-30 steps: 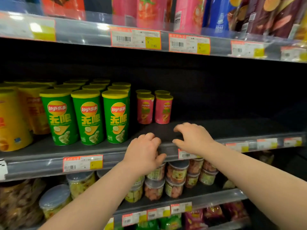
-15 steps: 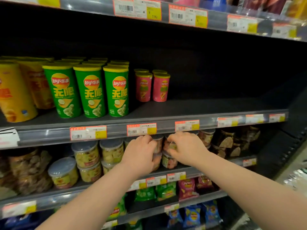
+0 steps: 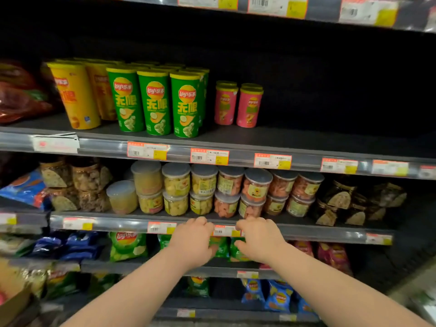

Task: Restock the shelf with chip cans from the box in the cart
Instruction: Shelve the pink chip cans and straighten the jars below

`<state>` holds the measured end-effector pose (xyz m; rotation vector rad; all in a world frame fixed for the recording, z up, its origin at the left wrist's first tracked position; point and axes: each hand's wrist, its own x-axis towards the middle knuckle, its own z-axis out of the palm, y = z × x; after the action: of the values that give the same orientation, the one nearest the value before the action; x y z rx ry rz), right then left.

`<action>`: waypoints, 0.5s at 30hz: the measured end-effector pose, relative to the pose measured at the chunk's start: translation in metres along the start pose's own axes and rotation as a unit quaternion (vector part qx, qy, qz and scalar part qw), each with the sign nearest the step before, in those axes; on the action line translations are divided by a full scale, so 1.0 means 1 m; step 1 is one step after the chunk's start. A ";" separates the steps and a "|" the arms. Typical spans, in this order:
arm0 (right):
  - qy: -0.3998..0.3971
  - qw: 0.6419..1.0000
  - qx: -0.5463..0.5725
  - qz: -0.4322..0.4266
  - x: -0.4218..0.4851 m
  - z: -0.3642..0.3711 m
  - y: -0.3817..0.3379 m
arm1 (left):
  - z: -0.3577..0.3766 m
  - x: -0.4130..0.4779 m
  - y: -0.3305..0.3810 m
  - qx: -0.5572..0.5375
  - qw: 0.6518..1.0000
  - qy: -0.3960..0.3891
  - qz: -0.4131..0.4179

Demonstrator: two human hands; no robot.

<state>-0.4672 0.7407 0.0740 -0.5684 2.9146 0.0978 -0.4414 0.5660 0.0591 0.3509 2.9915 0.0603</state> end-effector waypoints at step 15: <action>-0.082 0.977 -0.005 -0.196 -0.045 0.062 -0.076 | 0.065 -0.150 -0.002 -0.024 0.972 -0.088 -0.217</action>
<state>-0.3874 0.6931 0.0191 -1.0680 2.5898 0.1027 -0.2882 0.5304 0.0129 -0.2927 2.8116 0.0533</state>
